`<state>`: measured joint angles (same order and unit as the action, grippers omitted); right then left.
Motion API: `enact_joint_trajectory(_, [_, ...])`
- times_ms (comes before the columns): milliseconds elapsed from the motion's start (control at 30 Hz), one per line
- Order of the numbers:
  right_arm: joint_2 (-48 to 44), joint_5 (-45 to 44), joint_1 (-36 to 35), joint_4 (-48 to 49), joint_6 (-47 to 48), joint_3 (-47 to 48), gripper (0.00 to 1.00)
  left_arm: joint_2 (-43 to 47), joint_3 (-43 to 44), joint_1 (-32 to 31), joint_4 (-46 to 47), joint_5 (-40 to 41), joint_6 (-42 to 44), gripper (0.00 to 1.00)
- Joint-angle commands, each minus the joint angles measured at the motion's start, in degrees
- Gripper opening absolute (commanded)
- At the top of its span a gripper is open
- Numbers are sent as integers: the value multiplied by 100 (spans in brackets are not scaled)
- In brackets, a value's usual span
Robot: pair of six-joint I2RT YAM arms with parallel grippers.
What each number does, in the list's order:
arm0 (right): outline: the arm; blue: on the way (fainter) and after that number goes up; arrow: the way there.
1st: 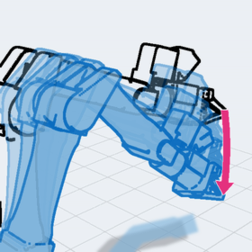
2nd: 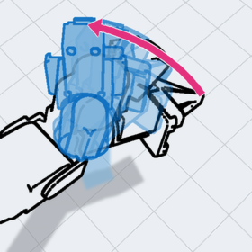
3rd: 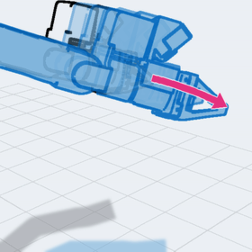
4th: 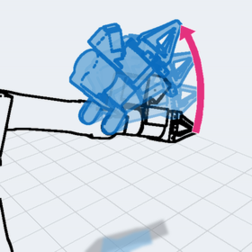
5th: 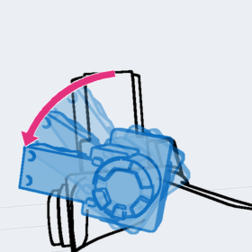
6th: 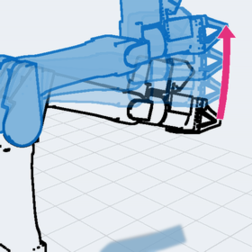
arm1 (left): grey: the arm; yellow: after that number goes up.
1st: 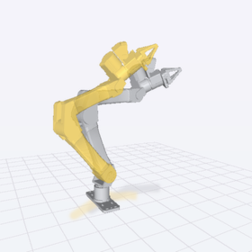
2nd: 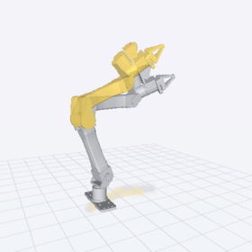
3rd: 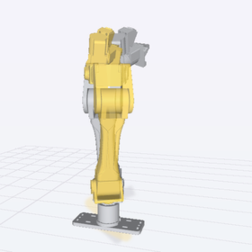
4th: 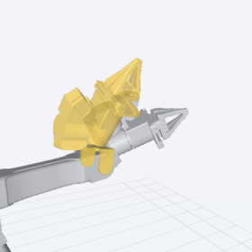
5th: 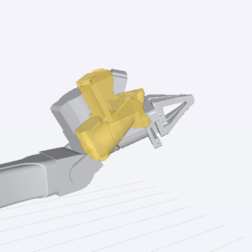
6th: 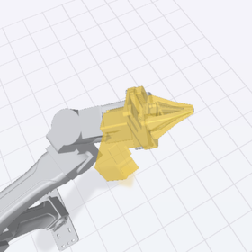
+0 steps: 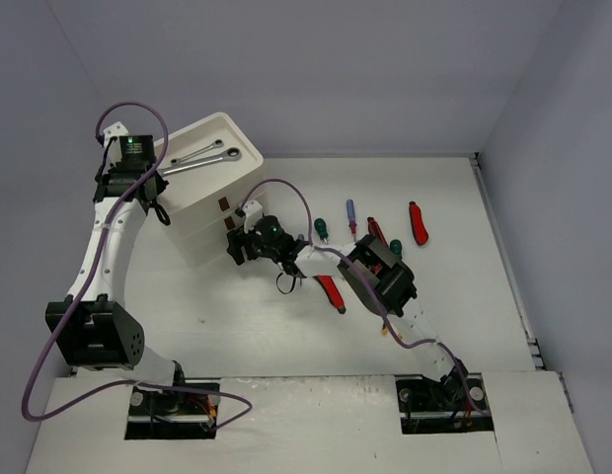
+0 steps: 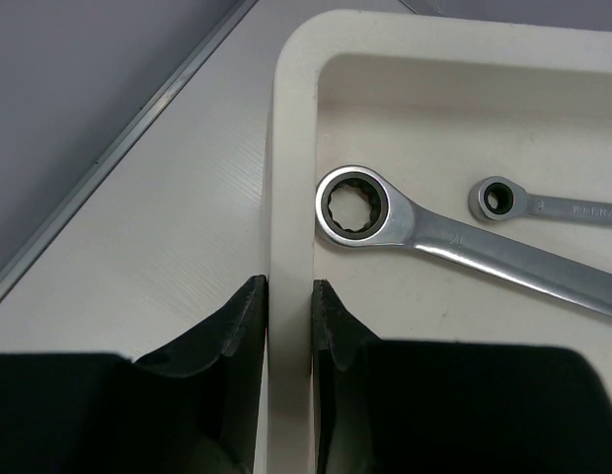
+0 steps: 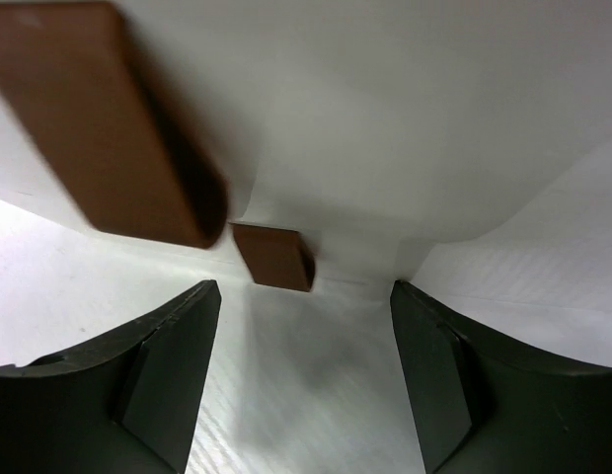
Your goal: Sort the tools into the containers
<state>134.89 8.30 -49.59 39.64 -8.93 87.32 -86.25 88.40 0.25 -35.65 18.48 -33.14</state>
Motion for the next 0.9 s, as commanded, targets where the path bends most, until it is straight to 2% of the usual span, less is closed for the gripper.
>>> enact_joint_trajectory(0, [-162, -441, -93, 812, 27, 441, 66, 200, -98, -51, -47, -556, -675, 0])
enact_joint_trajectory(667, [-284, -939, -165, 909, 194, 589, 52, 293, -305, -51, -47, -758, -957, 0])
enact_joint_trajectory(867, [-279, -876, -173, 987, 242, 618, 37, 278, -305, -51, -38, -816, -967, 0])
